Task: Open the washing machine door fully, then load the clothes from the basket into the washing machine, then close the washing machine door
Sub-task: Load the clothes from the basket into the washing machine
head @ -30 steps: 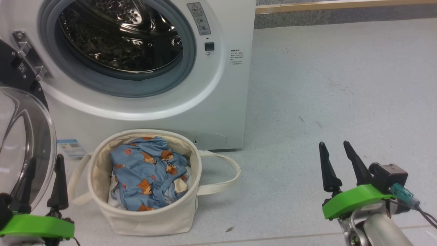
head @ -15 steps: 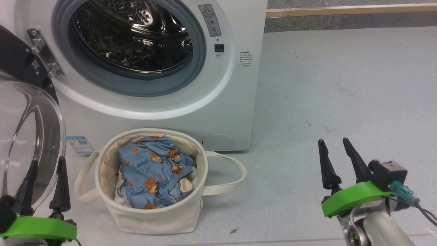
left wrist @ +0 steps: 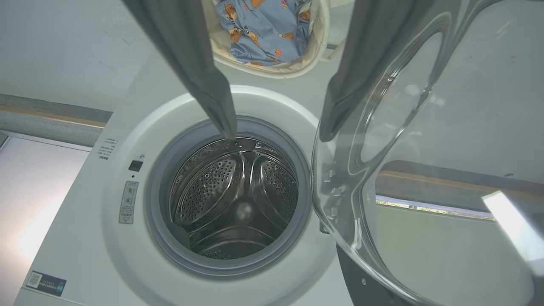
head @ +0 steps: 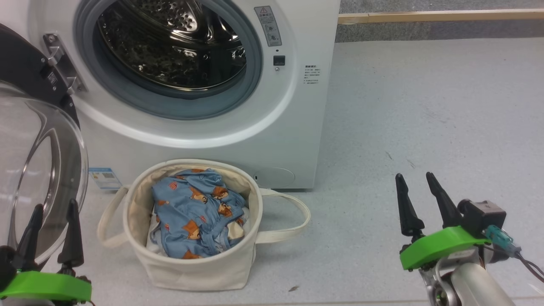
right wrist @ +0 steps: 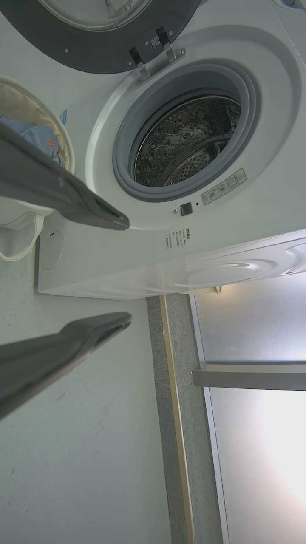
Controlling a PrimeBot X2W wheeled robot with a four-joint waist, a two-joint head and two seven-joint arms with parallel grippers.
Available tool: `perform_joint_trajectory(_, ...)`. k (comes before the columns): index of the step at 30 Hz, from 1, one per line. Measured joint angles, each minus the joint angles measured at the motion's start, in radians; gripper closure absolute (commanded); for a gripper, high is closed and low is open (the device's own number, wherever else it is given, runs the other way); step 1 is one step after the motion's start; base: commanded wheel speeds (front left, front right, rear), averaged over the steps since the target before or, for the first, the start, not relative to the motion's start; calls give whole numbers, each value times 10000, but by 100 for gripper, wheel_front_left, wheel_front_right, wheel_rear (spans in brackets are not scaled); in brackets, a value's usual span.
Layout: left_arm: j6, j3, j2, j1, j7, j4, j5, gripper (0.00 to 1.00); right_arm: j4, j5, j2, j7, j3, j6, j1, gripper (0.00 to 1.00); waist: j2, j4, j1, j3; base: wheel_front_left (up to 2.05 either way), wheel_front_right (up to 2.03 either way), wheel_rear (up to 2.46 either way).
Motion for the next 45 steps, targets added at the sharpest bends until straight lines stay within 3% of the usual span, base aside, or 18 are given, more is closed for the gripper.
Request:
perform_joint_trajectory(19,-6,58,46,-10,0,134,-4,0,-2,0,8,0,2,0,0,0,0,163,1,-40,49,-53,4)
perform_joint_trajectory(45,-6,-117,190,-12,-8,171,-52,0,-2,0,54,0,44,2,3,0,0,256,3,16,116,-126,10)
